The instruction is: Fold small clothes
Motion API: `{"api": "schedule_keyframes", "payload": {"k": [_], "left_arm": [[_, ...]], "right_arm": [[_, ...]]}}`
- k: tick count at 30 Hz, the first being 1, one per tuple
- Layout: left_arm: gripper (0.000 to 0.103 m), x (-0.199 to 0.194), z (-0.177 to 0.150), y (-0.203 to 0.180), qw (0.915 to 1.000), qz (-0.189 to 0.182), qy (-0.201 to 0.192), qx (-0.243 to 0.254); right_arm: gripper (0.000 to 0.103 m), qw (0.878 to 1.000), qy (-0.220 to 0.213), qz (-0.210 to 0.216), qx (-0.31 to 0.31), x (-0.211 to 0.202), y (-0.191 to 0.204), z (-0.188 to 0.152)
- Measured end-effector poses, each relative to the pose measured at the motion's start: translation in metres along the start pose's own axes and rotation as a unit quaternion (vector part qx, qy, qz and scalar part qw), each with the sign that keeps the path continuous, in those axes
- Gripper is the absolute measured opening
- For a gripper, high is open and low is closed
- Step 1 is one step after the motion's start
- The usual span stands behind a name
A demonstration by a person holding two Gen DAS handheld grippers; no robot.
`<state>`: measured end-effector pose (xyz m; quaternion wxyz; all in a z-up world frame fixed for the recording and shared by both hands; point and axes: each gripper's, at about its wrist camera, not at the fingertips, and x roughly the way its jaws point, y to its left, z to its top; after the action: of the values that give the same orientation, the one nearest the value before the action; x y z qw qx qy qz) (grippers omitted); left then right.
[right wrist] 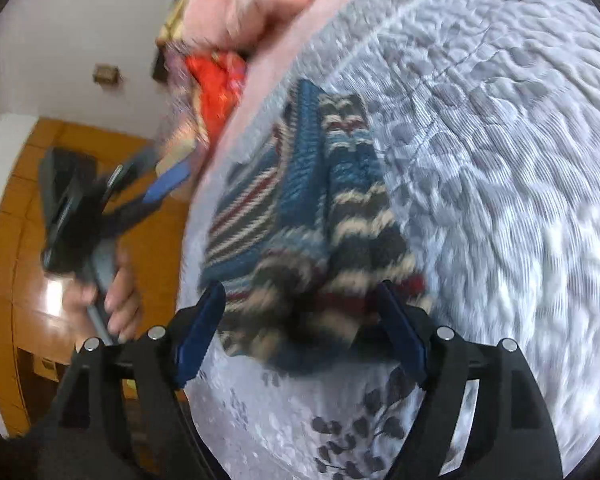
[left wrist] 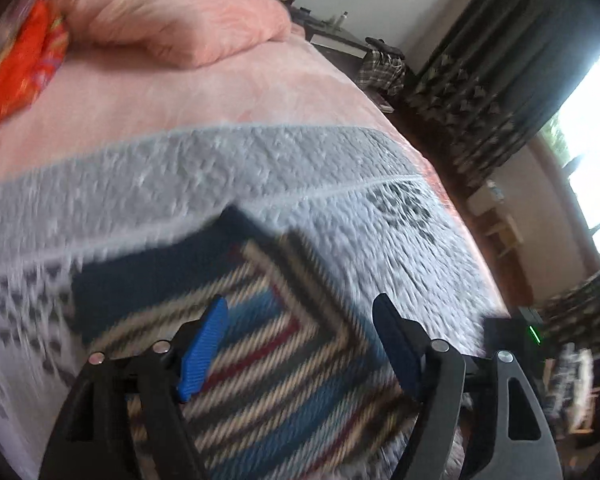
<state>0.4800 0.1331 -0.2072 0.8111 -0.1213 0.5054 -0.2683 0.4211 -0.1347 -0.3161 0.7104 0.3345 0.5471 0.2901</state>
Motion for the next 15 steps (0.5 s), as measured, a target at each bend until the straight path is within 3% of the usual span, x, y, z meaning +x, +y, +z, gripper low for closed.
{"api": "schedule_keyframes", "payload": {"k": [3,5,7,10,12,15], "left_arm": [[0.075,-0.008,-0.024,0.035,0.9973,-0.041,0.010,-0.060],[0.075,-0.007,-0.036,0.050,0.9941,-0.066,0.014,-0.085],[0.075,-0.003,-0.043,0.058,0.9914,-0.084,0.020,-0.099],[0.075,-0.003,-0.050,0.057,0.9877,-0.117,0.019,-0.103],[0.075,0.001,-0.054,0.054,0.9852,-0.137,0.026,-0.100],[0.075,0.022,-0.058,0.050,0.9870,-0.123,0.050,-0.090]], "right_arm": [[0.073,0.998,0.060,0.030,0.010,0.021,0.002,0.027],[0.063,0.996,0.086,0.030,0.010,0.032,0.005,0.039],[0.029,0.995,0.102,0.009,0.001,0.041,0.010,0.047],[0.023,0.997,0.080,0.007,-0.016,0.025,0.019,0.047],[0.022,0.998,0.065,-0.002,0.001,0.016,0.001,0.043],[0.028,0.996,0.081,-0.004,0.032,0.023,-0.030,0.037]]}}
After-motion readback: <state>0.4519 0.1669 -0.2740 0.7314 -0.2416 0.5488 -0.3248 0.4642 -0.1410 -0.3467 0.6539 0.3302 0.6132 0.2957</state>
